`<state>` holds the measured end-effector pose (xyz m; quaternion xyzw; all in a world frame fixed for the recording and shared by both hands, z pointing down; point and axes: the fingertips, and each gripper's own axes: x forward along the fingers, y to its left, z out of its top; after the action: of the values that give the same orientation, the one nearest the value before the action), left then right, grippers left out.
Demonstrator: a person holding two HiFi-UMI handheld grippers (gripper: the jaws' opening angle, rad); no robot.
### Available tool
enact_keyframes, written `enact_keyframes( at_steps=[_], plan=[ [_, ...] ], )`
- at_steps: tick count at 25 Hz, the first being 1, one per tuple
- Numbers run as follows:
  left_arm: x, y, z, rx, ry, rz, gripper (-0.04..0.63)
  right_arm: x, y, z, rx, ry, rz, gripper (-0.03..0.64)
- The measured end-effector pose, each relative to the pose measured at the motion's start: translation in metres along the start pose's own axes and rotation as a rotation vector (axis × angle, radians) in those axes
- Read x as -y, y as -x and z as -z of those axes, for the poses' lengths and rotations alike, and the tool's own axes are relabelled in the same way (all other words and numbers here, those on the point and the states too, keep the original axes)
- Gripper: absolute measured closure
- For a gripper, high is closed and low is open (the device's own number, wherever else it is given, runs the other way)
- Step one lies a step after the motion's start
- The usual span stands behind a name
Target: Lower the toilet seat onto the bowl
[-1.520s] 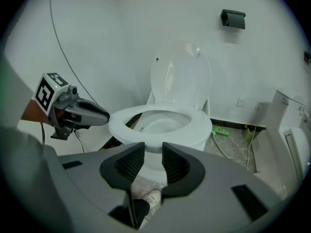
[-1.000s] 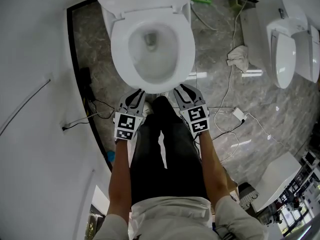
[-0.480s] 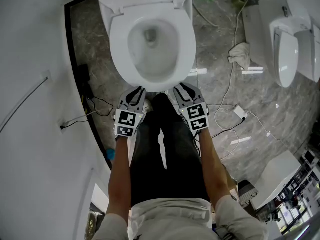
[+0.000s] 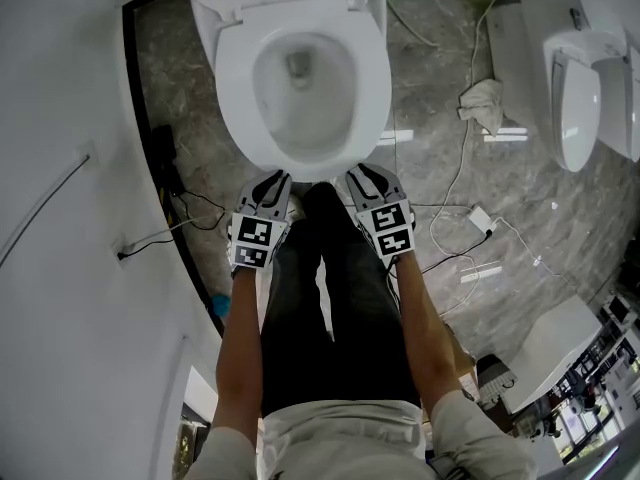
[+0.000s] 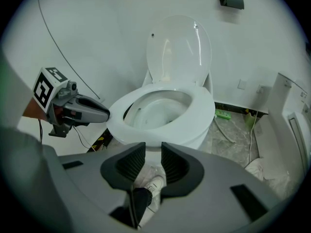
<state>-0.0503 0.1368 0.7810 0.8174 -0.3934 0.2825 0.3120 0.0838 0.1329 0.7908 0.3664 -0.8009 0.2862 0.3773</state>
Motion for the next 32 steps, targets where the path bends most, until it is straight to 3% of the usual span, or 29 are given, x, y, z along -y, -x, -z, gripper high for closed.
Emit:
enact_keyframes(
  at_steps=[26,32],
  plan=[
    [-0.013,-0.038,0.045,-0.053,0.04,0.005,0.532,0.008,-0.038,0.032,-0.083,-0.017,0.018,0.518],
    [-0.02,-0.038,0.034,-0.056,0.051,-0.013,0.532,0.007,-0.039,0.033,-0.109,-0.009,0.031,0.526]
  ],
)
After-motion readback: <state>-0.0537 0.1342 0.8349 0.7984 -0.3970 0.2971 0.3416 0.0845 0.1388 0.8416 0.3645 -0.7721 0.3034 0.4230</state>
